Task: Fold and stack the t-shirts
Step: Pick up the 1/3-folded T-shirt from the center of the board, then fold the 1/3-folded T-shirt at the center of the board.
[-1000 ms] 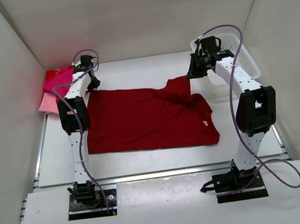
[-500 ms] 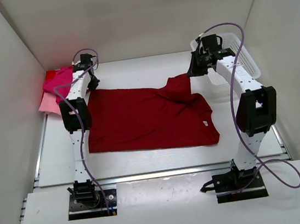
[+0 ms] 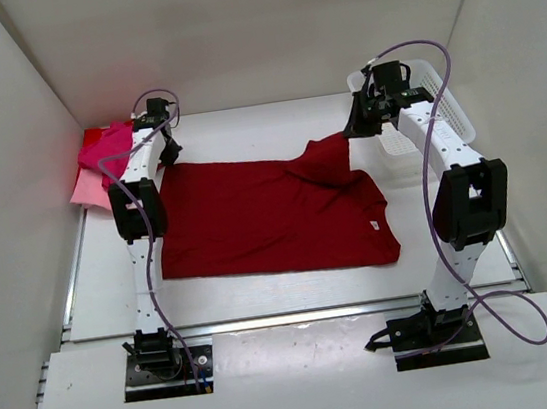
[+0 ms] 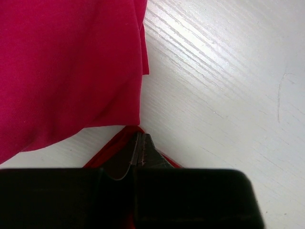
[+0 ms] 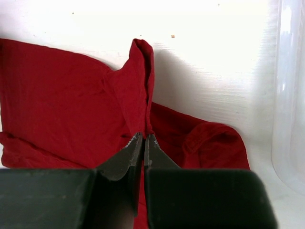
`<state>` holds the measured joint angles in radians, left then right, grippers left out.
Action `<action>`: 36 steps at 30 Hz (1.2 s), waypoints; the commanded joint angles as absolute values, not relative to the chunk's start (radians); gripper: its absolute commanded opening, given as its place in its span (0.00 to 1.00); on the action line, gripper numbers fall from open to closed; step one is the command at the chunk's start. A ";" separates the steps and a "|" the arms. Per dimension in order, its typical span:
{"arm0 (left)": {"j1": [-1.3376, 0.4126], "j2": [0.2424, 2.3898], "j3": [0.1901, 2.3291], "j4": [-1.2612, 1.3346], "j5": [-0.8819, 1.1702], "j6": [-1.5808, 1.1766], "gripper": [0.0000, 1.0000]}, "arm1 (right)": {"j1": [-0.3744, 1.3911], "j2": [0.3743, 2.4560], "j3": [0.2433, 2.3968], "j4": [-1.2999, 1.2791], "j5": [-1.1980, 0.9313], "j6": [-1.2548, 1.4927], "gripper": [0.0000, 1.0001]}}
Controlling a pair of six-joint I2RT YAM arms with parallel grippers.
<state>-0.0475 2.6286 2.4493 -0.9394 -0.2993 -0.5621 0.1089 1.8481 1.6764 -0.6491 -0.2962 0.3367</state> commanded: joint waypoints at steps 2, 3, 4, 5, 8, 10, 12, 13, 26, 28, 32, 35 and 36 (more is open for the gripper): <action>-0.031 2.551 2.487 -0.947 -0.281 -0.580 0.00 | 0.097 1.798 1.683 -0.612 -0.318 0.334 0.00; -0.029 2.542 2.484 -0.945 -0.281 -0.580 0.00 | 0.097 1.796 1.684 -0.614 -0.322 0.340 0.00; -0.023 2.537 2.488 -0.945 -0.278 -0.578 0.00 | 0.097 1.798 1.684 -0.617 -0.325 0.334 0.00; -0.023 2.528 2.484 -0.945 -0.267 -0.581 0.00 | 0.095 1.798 1.680 -0.617 -0.324 0.339 0.00; -0.026 2.511 2.471 -0.953 -0.273 -0.583 0.00 | 0.095 1.802 1.672 -0.607 -0.331 0.334 0.00; -0.028 2.500 2.464 -0.956 -0.271 -0.581 0.00 | 0.097 1.813 1.669 -0.609 -0.333 0.327 0.00; -0.034 2.479 2.461 -0.957 -0.272 -0.584 0.00 | 0.100 1.813 1.686 -0.615 -0.331 0.327 0.00; -0.029 2.471 2.454 -0.959 -0.270 -0.581 0.00 | 0.103 1.815 1.692 -0.623 -0.334 0.324 0.00; -0.017 2.073 1.932 -0.784 -0.213 -0.597 0.00 | 0.101 1.734 1.485 -0.589 -0.328 0.287 0.00; -0.009 2.025 1.870 -0.761 -0.196 -0.600 0.00 | 0.098 1.711 1.465 -0.586 -0.333 0.284 0.00; -0.014 1.936 1.790 -0.781 -0.183 -0.581 0.00 | 0.084 1.658 1.421 -0.581 -0.356 0.287 0.00; -0.015 1.872 1.702 -0.761 -0.155 -0.591 0.00 | 0.058 1.608 1.362 -0.578 -0.415 0.302 0.00; -0.017 1.844 1.669 -0.765 -0.155 -0.589 0.00 | 0.046 1.576 1.332 -0.577 -0.435 0.308 0.00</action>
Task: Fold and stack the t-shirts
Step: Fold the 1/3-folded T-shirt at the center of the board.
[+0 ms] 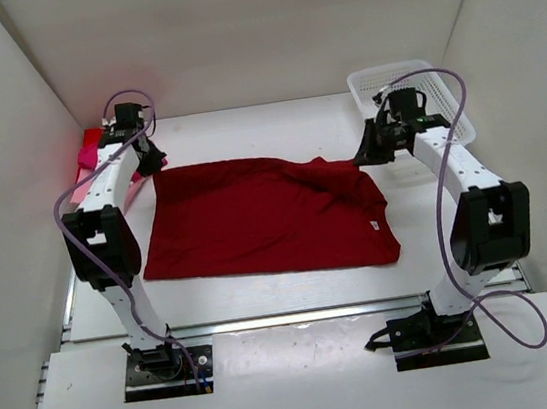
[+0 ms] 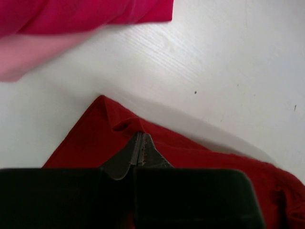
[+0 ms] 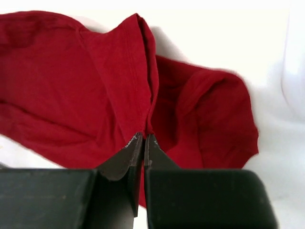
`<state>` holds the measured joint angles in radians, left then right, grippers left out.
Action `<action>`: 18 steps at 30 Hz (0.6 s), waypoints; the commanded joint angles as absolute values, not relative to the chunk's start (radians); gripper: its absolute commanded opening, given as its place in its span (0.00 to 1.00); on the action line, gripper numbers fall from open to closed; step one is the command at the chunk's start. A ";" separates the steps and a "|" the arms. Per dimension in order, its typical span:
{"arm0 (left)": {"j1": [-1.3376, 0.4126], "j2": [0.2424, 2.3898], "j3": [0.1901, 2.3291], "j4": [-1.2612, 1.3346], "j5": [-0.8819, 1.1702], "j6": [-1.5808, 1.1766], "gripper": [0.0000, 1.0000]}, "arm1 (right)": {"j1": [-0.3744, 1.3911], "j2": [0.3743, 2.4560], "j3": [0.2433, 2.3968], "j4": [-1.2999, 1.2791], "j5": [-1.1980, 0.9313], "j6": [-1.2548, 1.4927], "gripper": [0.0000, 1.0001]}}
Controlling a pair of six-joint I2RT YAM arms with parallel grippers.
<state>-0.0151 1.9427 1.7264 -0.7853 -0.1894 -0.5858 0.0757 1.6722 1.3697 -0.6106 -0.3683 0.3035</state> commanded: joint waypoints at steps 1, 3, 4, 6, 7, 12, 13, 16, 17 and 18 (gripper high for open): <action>-0.015 1.817 1.648 -0.759 -0.143 -0.589 0.00 | 0.028 1.540 1.319 -0.569 -0.448 0.314 0.00; 0.000 1.770 1.565 -0.755 -0.127 -0.595 0.00 | 0.008 1.500 1.287 -0.578 -0.468 0.302 0.00; -0.003 1.743 1.542 -0.741 -0.118 -0.598 0.00 | 0.002 1.480 1.273 -0.583 -0.472 0.298 0.00; -0.002 1.706 1.465 -0.735 -0.112 -0.594 0.00 | 0.005 1.457 1.247 -0.591 -0.472 0.281 0.00; -0.008 1.688 1.441 -0.729 -0.107 -0.595 0.00 | 0.002 1.439 1.226 -0.594 -0.472 0.273 0.00; -0.002 1.596 1.304 -0.703 -0.098 -0.597 0.00 | 0.002 1.344 1.080 -0.554 -0.463 0.281 0.00; -0.002 1.570 1.278 -0.703 -0.106 -0.592 0.00 | 0.002 1.321 1.054 -0.554 -0.445 0.278 0.00; -0.005 1.519 1.247 -0.701 -0.129 -0.581 0.00 | 0.002 1.276 0.987 -0.554 -0.416 0.264 0.00; -0.012 1.513 1.247 -0.704 -0.139 -0.572 0.00 | 0.002 1.263 0.965 -0.552 -0.411 0.262 0.00; -0.009 1.503 1.240 -0.700 -0.144 -0.566 0.00 | 0.002 1.247 0.951 -0.540 -0.399 0.261 0.00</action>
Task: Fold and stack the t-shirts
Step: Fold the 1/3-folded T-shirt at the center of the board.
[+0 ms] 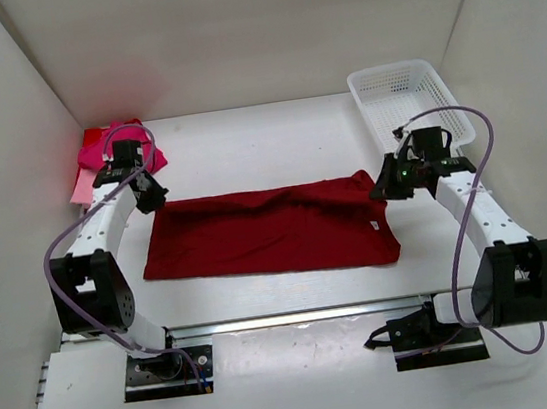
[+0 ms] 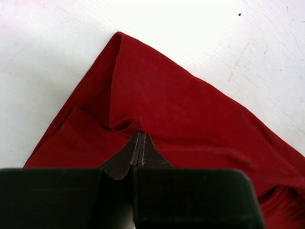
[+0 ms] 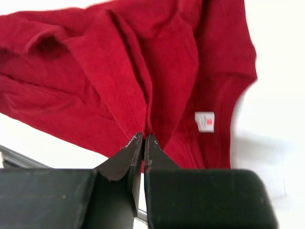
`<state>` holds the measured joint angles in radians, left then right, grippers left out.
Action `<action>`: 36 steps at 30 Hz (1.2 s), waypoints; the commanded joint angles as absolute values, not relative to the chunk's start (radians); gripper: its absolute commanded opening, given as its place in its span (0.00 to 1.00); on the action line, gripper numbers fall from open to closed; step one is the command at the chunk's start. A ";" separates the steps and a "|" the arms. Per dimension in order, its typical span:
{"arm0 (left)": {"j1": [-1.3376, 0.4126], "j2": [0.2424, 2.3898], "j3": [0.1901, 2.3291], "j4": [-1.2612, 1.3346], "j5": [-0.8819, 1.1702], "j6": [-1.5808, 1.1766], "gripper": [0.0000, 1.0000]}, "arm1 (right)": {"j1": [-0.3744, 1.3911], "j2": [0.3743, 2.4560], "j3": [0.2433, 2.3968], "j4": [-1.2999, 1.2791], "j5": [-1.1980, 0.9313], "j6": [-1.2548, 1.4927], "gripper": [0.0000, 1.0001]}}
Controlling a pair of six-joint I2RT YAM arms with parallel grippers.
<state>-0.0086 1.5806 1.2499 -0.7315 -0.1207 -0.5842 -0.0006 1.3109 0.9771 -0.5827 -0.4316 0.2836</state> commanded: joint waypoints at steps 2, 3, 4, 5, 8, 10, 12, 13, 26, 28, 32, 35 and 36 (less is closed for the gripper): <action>-0.002 1.499 1.217 -0.699 -0.153 -0.568 0.00 | 0.002 1.229 0.911 -0.534 -0.384 0.258 0.00; -0.003 1.494 1.216 -0.689 -0.158 -0.568 0.00 | 0.002 1.218 0.896 -0.520 -0.377 0.253 0.00; -0.002 1.497 1.215 -0.681 -0.161 -0.566 0.00 | 0.002 1.210 0.888 -0.519 -0.379 0.253 0.00; 0.030 1.509 1.216 -0.690 -0.163 -0.561 0.00 | 0.002 1.192 0.867 -0.517 -0.362 0.247 0.00; 0.044 1.538 1.244 -0.689 -0.172 -0.560 0.00 | 0.009 1.146 0.803 -0.500 -0.345 0.232 0.00; 0.043 1.561 1.279 -0.695 -0.181 -0.554 0.00 | 0.009 1.131 0.773 -0.494 -0.339 0.236 0.01; 0.054 1.578 1.290 -0.701 -0.158 -0.569 0.00 | 0.018 1.106 0.741 -0.494 -0.325 0.232 0.00; 0.064 1.585 1.287 -0.696 -0.153 -0.575 0.00 | 0.021 1.091 0.733 -0.491 -0.318 0.238 0.00; 0.075 1.574 1.192 -0.681 -0.173 -0.552 0.00 | 0.092 1.039 0.614 -0.552 -0.224 0.291 0.00; 0.064 1.562 1.171 -0.673 -0.169 -0.552 0.00 | 0.097 1.038 0.591 -0.560 -0.222 0.307 0.00; 0.070 1.558 1.126 -0.663 -0.182 -0.546 0.00 | 0.139 1.091 0.610 -0.598 -0.189 0.325 0.00; 0.077 1.543 1.104 -0.666 -0.193 -0.542 0.00 | 0.167 1.097 0.624 -0.615 -0.146 0.345 0.02; 0.066 1.548 1.100 -0.669 -0.195 -0.540 0.02 | 0.167 1.097 0.626 -0.624 -0.144 0.350 0.06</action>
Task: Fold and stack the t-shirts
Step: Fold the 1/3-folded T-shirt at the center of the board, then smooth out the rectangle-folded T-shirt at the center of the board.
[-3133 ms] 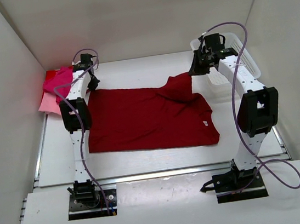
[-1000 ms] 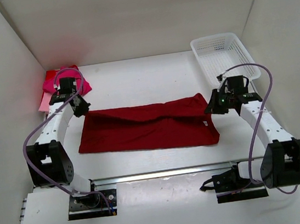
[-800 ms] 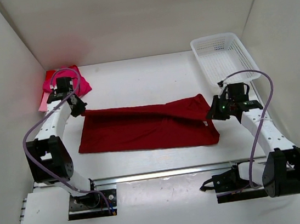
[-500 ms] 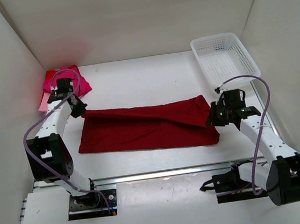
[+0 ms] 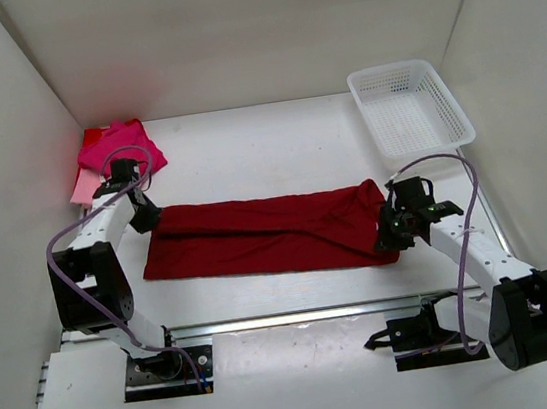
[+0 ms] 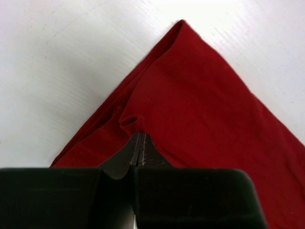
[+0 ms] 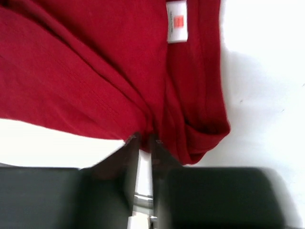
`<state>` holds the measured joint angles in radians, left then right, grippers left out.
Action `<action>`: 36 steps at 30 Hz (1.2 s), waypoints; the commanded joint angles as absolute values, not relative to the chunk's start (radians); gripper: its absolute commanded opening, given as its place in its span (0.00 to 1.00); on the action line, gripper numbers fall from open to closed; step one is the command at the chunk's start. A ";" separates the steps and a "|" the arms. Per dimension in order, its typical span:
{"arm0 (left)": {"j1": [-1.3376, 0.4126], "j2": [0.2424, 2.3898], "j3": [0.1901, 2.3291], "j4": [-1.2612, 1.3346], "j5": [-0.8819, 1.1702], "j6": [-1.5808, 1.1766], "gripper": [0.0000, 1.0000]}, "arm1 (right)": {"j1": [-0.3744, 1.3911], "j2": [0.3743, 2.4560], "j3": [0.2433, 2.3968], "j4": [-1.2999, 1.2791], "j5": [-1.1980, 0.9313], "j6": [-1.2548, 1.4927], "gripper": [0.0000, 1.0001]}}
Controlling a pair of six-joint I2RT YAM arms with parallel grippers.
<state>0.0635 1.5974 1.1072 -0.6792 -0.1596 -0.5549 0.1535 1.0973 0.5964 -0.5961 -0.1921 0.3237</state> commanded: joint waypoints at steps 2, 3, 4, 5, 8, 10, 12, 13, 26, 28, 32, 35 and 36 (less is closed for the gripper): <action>0.058 1.546 1.103 -0.667 -0.190 -0.535 0.18 | 0.146 1.082 0.629 -0.630 -0.149 0.356 0.24; 0.051 1.542 1.104 -0.666 -0.193 -0.531 0.23 | 0.124 1.071 0.650 -0.634 -0.156 0.353 0.27; 0.049 1.542 1.109 -0.667 -0.198 -0.538 0.27 | 0.118 1.056 0.656 -0.634 -0.163 0.348 0.31; 0.040 1.539 1.117 -0.667 -0.196 -0.541 0.30 | 0.111 1.039 0.688 -0.637 -0.167 0.345 0.32; 0.035 1.537 1.152 -0.684 -0.189 -0.552 0.39 | 0.136 1.043 0.767 -0.623 -0.205 0.362 0.33; 0.034 1.536 1.183 -0.696 -0.196 -0.561 0.43 | 0.184 1.074 0.807 -0.574 -0.225 0.379 0.27; 0.011 1.535 1.215 -0.709 -0.209 -0.560 0.46 | 0.218 1.118 0.824 -0.511 -0.227 0.399 0.00; -0.026 1.539 1.230 -0.709 -0.216 -0.548 0.48 | 0.244 1.152 0.830 -0.462 -0.227 0.408 0.01; -0.130 1.540 1.054 -0.601 -0.051 -0.548 0.47 | 0.324 1.494 0.926 -0.176 -0.307 0.385 0.45; -0.123 1.532 1.039 -0.597 -0.048 -0.542 0.48 | 0.331 1.523 0.940 -0.181 -0.305 0.387 0.45; -0.141 1.520 1.011 -0.595 -0.037 -0.540 0.47 | 0.347 1.574 0.931 -0.156 -0.307 0.379 0.48; -0.140 1.520 1.022 -0.592 -0.032 -0.541 0.47 | 0.353 1.588 0.928 -0.150 -0.311 0.370 0.47; -0.144 1.514 1.022 -0.592 -0.023 -0.543 0.46 | 0.350 1.585 0.920 -0.155 -0.324 0.373 0.38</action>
